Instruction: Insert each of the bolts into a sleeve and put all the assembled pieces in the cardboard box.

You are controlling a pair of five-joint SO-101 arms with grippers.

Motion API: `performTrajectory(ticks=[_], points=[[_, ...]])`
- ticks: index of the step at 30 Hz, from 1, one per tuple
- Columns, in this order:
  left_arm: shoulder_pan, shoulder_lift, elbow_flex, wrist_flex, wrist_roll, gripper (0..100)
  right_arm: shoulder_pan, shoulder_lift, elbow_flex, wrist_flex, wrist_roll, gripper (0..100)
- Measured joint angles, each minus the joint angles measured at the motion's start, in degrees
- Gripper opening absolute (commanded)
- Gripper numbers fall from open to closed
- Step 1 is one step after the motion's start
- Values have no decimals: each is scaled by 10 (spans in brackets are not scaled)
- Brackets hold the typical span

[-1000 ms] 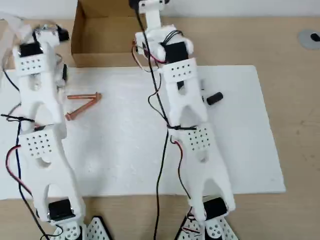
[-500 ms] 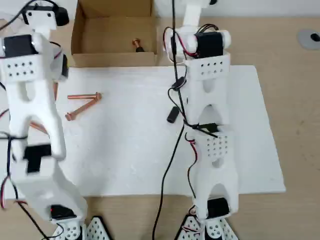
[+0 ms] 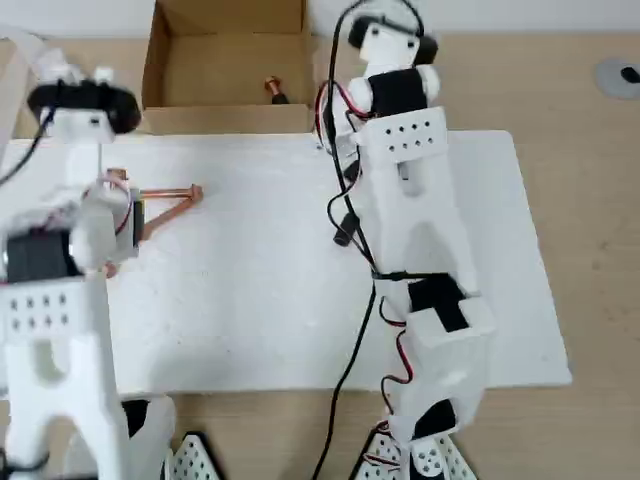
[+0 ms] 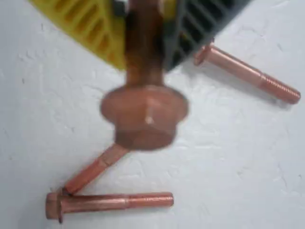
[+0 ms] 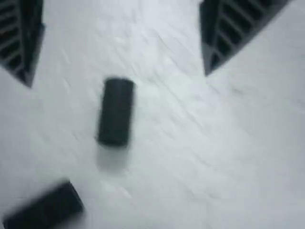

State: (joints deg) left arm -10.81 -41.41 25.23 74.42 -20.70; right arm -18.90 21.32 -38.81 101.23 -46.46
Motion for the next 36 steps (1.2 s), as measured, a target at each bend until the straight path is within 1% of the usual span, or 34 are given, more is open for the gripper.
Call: performTrajectory(ticks=[4,7,13,25,29,33,36], points=[[0,-76,96,-63,0,10,0,0,83,-38,-40,267],[0,-120,134,-85,0,10,0,0,135,-76,-53,267],[0,-171,171,-88,1,12,-11,0,190,-124,-54,267],[0,-178,182,-88,1,13,-11,59,202,-127,-54,267],[0,-178,182,-88,1,13,-17,75,202,-127,-24,267],[0,-178,182,-88,1,13,-43,82,204,-128,15,267],[0,-178,182,-88,1,13,-55,84,204,-128,22,267]])
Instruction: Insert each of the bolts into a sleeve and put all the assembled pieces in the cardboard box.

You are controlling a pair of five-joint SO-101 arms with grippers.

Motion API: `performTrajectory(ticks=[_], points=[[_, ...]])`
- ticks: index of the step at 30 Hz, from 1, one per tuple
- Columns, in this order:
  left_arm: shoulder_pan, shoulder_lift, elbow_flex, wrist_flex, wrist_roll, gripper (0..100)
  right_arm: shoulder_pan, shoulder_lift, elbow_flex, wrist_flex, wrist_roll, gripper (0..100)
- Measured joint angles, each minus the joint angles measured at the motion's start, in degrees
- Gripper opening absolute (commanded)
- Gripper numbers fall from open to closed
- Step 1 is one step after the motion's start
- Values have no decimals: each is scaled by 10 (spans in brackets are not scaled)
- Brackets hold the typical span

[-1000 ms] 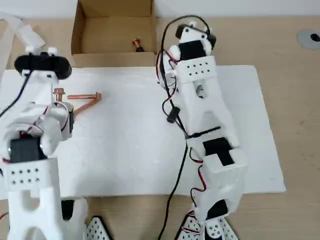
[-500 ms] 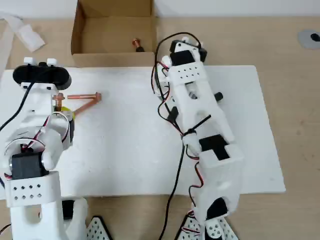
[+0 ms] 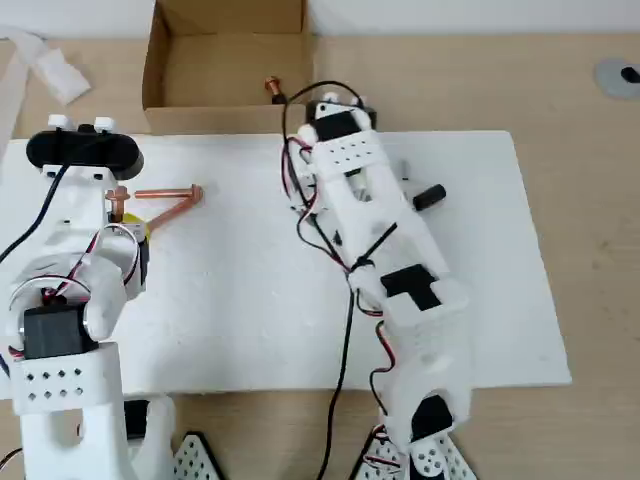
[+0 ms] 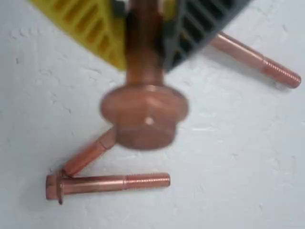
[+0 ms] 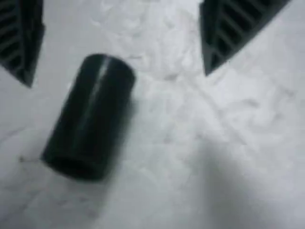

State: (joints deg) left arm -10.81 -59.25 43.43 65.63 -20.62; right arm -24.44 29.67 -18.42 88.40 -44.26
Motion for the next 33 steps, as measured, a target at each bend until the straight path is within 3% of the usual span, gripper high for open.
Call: performTrajectory(ticks=[33], points=[[0,0,0,0,0,13,13,70,-60,14,25,267]])
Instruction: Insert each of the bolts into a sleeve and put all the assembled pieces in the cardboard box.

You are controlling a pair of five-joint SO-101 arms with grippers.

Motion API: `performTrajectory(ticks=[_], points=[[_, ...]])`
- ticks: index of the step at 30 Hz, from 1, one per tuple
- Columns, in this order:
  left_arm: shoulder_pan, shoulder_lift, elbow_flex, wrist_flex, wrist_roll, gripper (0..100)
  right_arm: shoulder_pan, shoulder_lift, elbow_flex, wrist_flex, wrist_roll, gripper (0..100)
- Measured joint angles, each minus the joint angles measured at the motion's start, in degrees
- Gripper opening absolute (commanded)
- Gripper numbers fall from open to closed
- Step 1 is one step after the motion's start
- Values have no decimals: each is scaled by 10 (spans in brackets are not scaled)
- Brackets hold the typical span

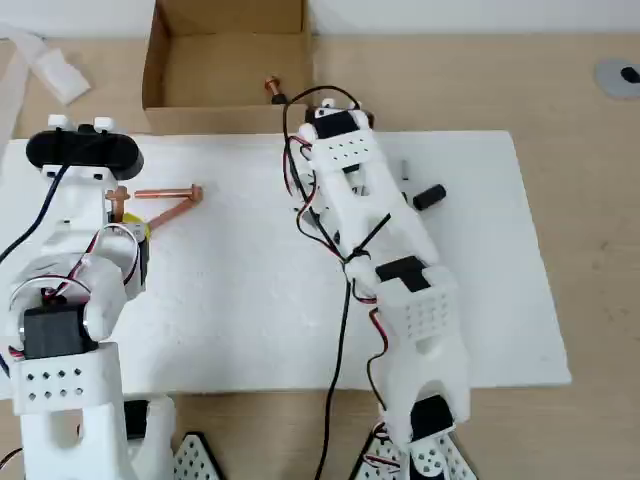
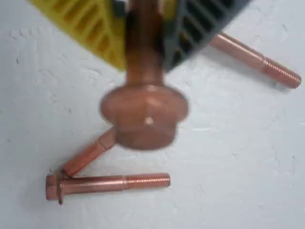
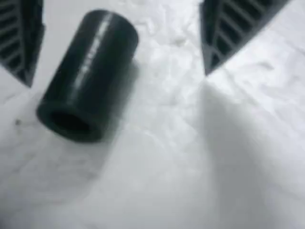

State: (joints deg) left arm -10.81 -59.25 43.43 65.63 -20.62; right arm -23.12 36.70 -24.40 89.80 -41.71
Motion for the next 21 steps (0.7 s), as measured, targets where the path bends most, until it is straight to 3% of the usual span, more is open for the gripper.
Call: performTrajectory(ticks=[19,21], points=[[0,0,0,0,0,13,0,47,-17,2,1,265],[0,0,0,0,0,13,0,47,-17,2,1,231]])
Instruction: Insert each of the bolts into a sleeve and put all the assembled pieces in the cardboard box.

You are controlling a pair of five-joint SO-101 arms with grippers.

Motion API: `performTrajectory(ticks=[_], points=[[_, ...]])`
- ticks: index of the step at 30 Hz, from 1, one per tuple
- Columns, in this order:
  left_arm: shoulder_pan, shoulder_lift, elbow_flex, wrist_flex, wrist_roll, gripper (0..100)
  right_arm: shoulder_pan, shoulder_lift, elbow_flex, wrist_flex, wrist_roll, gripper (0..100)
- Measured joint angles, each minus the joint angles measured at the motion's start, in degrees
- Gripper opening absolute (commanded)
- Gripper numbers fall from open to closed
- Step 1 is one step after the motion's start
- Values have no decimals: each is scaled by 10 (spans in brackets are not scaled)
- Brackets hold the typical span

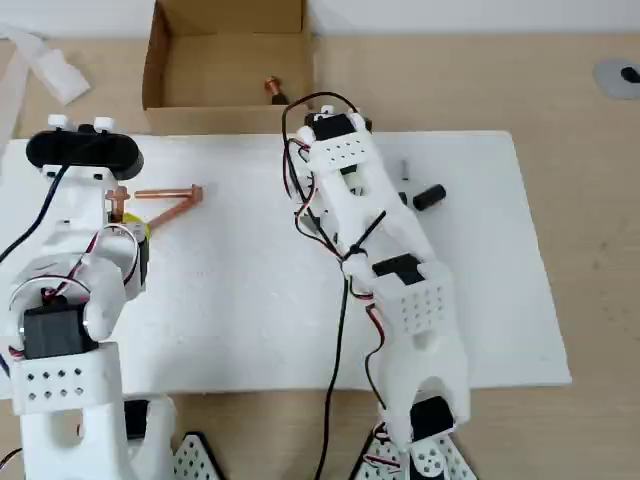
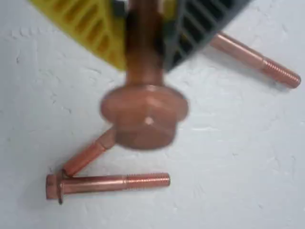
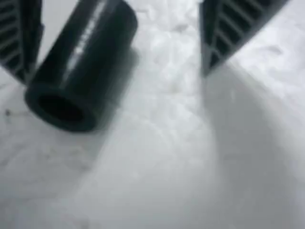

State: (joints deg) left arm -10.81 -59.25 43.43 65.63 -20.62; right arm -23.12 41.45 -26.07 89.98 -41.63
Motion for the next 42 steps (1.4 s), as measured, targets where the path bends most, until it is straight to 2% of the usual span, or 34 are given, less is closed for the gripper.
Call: performTrajectory(ticks=[6,15,24,29,36,42], points=[[0,0,0,0,0,13,7,-2,0,3,0,10],[0,0,0,0,0,13,17,-2,-1,3,0,22],[0,0,0,0,0,11,17,1,-7,15,31,10],[0,-5,0,3,7,9,4,9,-70,81,98,10],[0,-93,-10,14,77,9,-31,-4,-233,111,136,9],[-1,-213,-2,12,93,9,-69,-127,-251,111,149,9]])
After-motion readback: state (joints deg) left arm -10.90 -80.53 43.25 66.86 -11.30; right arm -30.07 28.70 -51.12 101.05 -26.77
